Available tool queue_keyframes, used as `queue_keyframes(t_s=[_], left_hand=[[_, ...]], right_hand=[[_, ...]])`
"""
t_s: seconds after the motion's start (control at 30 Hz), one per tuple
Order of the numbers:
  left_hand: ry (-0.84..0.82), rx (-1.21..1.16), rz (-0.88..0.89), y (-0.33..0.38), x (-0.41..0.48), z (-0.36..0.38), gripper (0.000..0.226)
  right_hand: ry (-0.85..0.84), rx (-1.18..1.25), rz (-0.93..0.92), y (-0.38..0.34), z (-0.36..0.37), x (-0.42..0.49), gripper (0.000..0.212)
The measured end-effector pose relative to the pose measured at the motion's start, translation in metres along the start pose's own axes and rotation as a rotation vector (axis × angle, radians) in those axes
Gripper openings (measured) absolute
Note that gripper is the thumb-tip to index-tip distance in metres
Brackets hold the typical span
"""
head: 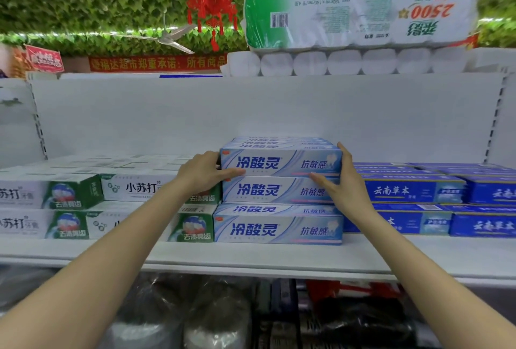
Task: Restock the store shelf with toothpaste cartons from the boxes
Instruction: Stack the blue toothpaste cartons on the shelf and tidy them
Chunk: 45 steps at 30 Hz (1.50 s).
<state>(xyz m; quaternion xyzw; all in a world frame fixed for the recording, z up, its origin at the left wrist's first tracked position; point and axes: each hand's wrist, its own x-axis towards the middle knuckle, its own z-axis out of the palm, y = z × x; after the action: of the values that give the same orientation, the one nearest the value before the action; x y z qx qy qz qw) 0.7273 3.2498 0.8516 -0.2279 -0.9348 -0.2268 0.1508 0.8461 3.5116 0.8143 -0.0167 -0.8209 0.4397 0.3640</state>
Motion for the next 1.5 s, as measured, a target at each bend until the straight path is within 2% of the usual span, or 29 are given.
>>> queue_keyframes(t_s=[0.1, 0.2, 0.33, 0.47, 0.7, 0.77, 0.87, 0.93, 1.0, 1.13, 1.23, 1.4, 1.5], left_hand=[[-0.001, 0.039, -0.022, 0.0, 0.001, 0.003, 0.06], [-0.033, 0.072, -0.003, -0.001, 0.0, 0.004, 0.075], [-0.057, 0.045, 0.003, -0.001, 0.0, 0.003, 0.076], [-0.044, 0.061, -0.011, 0.0, 0.001, 0.004, 0.062], [-0.026, 0.137, -0.033, 0.003, -0.008, 0.003, 0.068], [0.043, 0.11, -0.025, 0.009, -0.019, 0.0, 0.075], [0.301, -0.165, -0.022, 0.023, -0.06, 0.004, 0.087], [0.429, -0.272, 0.083, 0.027, -0.092, 0.014, 0.08], [0.451, -0.251, 0.178, 0.023, -0.119, 0.031, 0.072], [0.596, -0.368, 0.072, 0.013, -0.15, 0.069, 0.042], [0.561, -0.418, -0.016, 0.012, -0.156, 0.084, 0.038], [0.557, -0.325, 0.011, 0.008, -0.152, 0.085, 0.043], [0.585, -0.235, 0.056, 0.003, -0.148, 0.083, 0.054]], right_hand=[[0.001, -0.002, -0.007, 0.002, -0.004, 0.004, 0.075], [-0.018, 0.007, -0.009, 0.004, -0.005, 0.004, 0.077], [0.007, 0.034, -0.018, 0.009, -0.001, 0.0, 0.089], [0.054, 0.047, -0.023, 0.009, 0.003, -0.001, 0.085], [0.036, 0.035, -0.026, 0.006, 0.003, -0.002, 0.083], [0.039, 0.051, -0.024, 0.005, 0.001, -0.008, 0.088], [0.066, 0.084, -0.027, 0.008, 0.002, -0.03, 0.097], [0.056, 0.102, -0.042, 0.012, 0.003, -0.047, 0.101], [0.041, 0.084, -0.044, 0.015, 0.003, -0.058, 0.105], [0.064, 0.055, -0.041, 0.018, 0.004, -0.063, 0.099], [0.041, 0.011, -0.057, 0.022, 0.005, -0.066, 0.1], [0.057, -0.083, -0.069, 0.03, 0.005, -0.064, 0.101], [0.069, -0.117, -0.044, 0.031, 0.003, -0.063, 0.096]])
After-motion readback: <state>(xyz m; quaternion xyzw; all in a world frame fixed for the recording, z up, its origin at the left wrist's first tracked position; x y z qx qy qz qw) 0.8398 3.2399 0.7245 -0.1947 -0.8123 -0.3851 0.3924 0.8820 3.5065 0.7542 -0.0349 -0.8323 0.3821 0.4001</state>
